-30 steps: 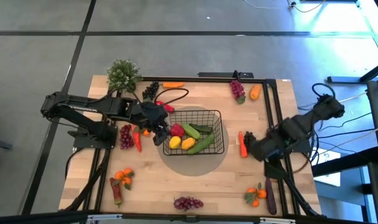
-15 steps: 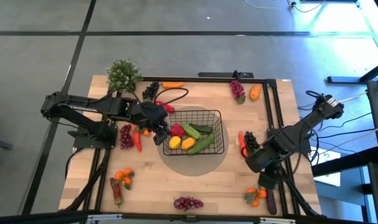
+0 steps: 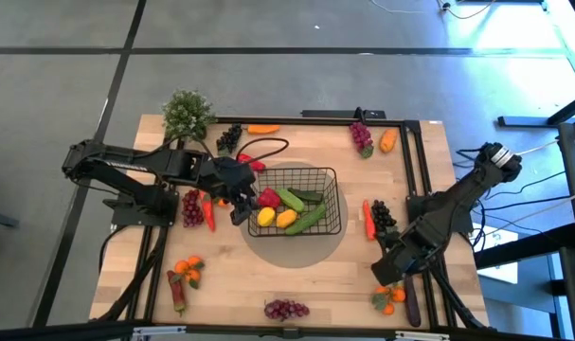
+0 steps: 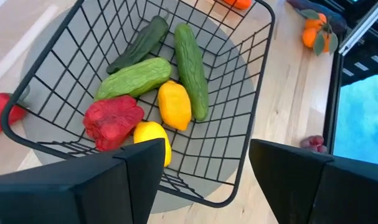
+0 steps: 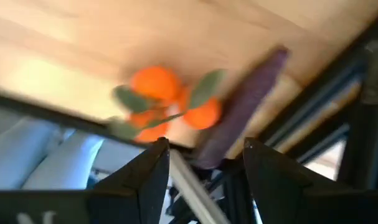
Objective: Build produce basket
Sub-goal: Put the eggplant into the basket
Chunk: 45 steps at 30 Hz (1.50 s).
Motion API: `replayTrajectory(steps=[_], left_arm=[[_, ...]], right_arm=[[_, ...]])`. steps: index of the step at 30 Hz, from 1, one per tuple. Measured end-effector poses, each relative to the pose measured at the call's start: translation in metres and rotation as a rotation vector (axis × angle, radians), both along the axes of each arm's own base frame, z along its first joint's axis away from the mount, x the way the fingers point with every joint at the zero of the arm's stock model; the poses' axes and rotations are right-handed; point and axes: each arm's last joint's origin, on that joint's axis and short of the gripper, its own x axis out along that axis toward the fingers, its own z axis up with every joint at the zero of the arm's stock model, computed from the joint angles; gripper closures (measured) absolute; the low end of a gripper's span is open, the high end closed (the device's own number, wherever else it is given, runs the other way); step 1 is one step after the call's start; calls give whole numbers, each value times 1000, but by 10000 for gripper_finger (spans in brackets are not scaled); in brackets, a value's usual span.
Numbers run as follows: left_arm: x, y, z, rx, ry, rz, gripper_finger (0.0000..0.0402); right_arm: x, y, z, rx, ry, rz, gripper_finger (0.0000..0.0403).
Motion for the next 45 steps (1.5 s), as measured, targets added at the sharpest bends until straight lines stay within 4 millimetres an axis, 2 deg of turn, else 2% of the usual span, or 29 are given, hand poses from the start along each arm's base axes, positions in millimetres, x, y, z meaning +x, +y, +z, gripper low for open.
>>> replayTrajectory(steps=[5,12,24,38,41,45], left_arm=[[0,0,0,0,-2,0,181],[0,0,0,25,-3,-33,181],[2,-10,3,78,-42,-169,181],[1,-19,4,63,-53,-186,181],[1,-21,4,62,-55,-194,181],[0,-24,4,61,-56,-204,181]], right_arm=[[-15,-1,-22,-59,85,-53,209],[-27,-1,-42,-95,138,-105,209],[-32,-3,-67,-44,150,-176,209],[-42,-14,-97,-1,161,-173,210],[-43,-15,-101,16,149,-171,220],[-43,-15,-102,18,134,-165,253]])
